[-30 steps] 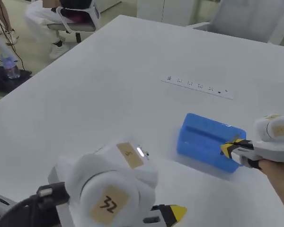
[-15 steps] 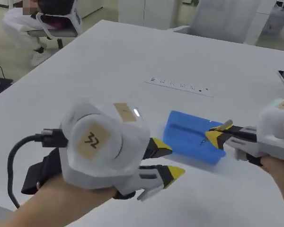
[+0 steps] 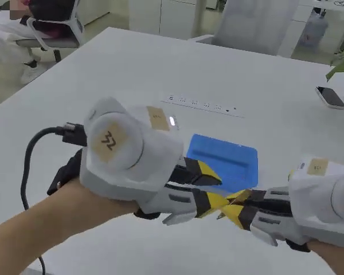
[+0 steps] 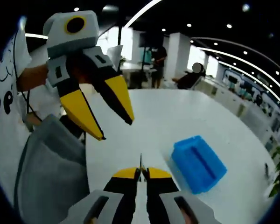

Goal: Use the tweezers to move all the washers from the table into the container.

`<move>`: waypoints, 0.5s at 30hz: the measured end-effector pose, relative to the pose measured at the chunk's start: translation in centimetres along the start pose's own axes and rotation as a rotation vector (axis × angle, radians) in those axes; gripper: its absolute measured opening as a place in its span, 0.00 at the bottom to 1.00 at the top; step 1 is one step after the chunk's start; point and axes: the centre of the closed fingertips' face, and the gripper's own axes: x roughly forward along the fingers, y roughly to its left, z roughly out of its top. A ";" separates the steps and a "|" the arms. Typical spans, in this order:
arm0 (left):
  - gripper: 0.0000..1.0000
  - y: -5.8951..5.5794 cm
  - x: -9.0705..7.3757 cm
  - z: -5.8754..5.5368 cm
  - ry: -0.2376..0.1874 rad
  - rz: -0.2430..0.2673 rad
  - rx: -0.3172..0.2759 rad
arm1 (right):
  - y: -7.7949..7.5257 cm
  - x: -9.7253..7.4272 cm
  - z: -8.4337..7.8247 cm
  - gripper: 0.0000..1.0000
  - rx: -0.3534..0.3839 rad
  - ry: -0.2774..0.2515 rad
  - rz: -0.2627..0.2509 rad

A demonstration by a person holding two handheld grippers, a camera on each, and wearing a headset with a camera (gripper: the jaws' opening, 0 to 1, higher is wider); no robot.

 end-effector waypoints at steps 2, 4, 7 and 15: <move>0.12 -0.2 0.3 -0.2 0.015 -0.022 0.018 | 0.3 0.2 -0.1 0.03 -0.008 0.006 0.009; 0.10 -0.9 0.9 -0.6 0.041 -0.066 0.037 | 0.9 0.5 -0.3 0.03 -0.019 0.013 0.026; 0.08 -1.4 1.5 -1.4 0.068 -0.099 0.057 | 1.6 0.8 -0.8 0.03 -0.053 0.034 0.039; 0.03 -3.1 2.9 -3.2 0.137 -0.179 0.138 | 2.4 1.8 -2.8 0.03 -0.116 0.107 0.077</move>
